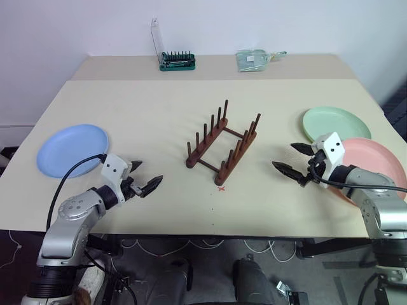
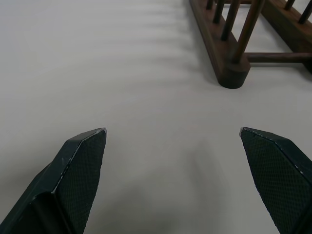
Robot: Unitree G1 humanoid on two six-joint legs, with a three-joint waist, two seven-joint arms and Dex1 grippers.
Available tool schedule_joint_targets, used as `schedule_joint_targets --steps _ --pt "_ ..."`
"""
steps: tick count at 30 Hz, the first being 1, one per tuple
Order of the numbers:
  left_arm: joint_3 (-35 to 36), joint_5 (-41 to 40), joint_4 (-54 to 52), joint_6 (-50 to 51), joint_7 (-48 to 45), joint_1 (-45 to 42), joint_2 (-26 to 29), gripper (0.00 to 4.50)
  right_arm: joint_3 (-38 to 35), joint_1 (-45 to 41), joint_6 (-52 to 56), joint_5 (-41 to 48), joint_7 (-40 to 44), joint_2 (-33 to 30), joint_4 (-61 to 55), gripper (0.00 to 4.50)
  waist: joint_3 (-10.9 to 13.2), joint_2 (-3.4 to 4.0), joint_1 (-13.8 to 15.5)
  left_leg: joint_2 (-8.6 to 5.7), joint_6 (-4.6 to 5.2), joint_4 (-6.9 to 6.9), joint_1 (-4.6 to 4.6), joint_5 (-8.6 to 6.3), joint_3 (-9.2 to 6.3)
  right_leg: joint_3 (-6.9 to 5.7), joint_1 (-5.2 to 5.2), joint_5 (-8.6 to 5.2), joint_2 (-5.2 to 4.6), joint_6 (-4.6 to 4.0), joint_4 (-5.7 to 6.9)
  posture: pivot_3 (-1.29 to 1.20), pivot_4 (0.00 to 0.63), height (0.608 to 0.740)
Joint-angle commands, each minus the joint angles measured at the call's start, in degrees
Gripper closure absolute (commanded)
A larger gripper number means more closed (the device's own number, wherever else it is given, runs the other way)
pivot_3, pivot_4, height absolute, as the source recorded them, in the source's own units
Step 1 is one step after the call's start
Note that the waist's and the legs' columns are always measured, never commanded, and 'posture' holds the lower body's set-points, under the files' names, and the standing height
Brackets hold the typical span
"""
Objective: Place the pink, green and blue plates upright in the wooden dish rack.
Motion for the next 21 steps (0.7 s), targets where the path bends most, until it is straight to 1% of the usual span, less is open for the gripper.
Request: schedule_joint_targets --steps 1,7,12,17,19,21 --pt "0.23 0.1 -1.42 -0.82 0.39 -0.34 -0.29 0.0 -1.46 -1.81 -2.51 -0.22 0.53 -0.8 0.96 0.04 0.0 -0.01 0.02 0.0 0.0 0.0 0.0 0.0 0.01 0.0 0.0 0.0 0.0 0.0 0.0 0.0 0.15 0.74" --pt "-0.5 0.51 -2.01 -0.94 0.85 -0.58 -0.84 0.0 -0.57 -2.71 -4.53 -1.04 1.02 -0.15 3.19 0.04 0.01 -0.02 0.09 0.0 0.0 0.0 0.0 0.0 0.01 0.01 0.0 0.0 0.0 0.0 -0.01 0.0 0.15 0.74" --pt "-1.55 -0.72 -5.09 1.01 0.48 -2.81 -0.67 0.0 -0.4 -0.95 -5.07 -1.11 0.94 0.41 2.26 0.04 0.03 -0.05 0.12 0.0 0.0 0.0 -0.01 0.0 0.01 0.01 0.0 0.01 0.0 0.0 0.0 0.0 0.15 0.74" --pt "-4.95 -1.72 -8.6 3.58 -2.06 -3.97 -0.06 0.0 -0.64 2.04 -4.12 -0.5 -0.48 1.33 -1.11 0.04 0.03 -0.05 0.11 0.0 0.0 -0.05 0.0 0.0 0.01 0.01 -0.02 0.0 0.0 0.0 -0.01 0.0 0.15 0.74" --pt "-6.04 -4.13 -10.07 5.59 -2.91 -5.94 -1.09 0.0 -0.57 3.2 -3.78 -0.39 -1.01 1.82 -2.28 0.04 0.03 -0.05 0.03 0.0 0.0 -0.05 0.0 0.0 0.03 0.03 -0.03 0.01 0.01 -0.01 0.0 0.0 0.15 0.74" --pt "-9.12 -6.35 -12.35 8.84 -3.6 -7.96 -2.46 0.0 -0.6 4.24 -3.69 -0.29 -1.34 2.25 -3.09 0.04 0.04 -0.08 0.14 0.02 -0.01 -0.02 -0.01 0.0 0.03 0.03 -0.03 0.02 0.02 -0.03 0.01 0.0 0.15 0.74"
